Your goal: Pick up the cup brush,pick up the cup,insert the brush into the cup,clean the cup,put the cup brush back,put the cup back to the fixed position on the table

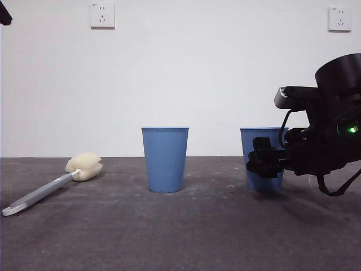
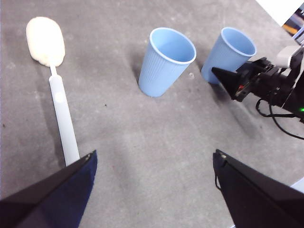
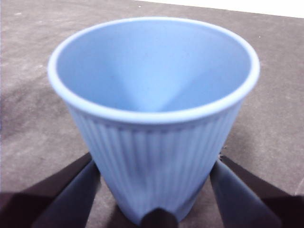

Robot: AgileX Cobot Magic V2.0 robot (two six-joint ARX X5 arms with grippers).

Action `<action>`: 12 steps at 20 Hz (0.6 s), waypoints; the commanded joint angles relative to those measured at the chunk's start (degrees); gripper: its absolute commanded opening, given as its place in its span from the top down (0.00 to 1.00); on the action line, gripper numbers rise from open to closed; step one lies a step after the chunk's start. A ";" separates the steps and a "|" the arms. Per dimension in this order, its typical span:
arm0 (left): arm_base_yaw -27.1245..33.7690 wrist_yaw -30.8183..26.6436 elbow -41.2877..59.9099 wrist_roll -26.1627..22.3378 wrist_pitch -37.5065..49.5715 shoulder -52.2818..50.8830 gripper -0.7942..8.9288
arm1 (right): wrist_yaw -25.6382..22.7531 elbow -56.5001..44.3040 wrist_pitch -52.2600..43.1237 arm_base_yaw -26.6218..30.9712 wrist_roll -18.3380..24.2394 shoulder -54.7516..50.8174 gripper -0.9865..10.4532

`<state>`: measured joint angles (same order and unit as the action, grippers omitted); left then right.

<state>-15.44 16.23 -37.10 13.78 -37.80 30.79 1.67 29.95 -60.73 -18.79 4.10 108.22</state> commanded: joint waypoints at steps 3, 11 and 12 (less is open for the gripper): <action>0.00 0.04 0.35 -1.05 0.59 0.87 0.50 | 0.96 -1.36 7.34 -0.33 0.46 1.53 0.74; 0.00 0.04 0.35 -1.62 0.57 0.87 0.50 | 1.38 -1.36 7.63 -0.37 0.42 0.57 0.60; 0.00 0.04 0.35 -1.62 0.57 0.87 0.50 | 1.40 -1.36 7.69 -0.37 0.42 0.37 0.60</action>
<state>-15.44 16.21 -37.10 13.06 -37.78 31.70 1.91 30.26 -57.12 -18.76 4.51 106.98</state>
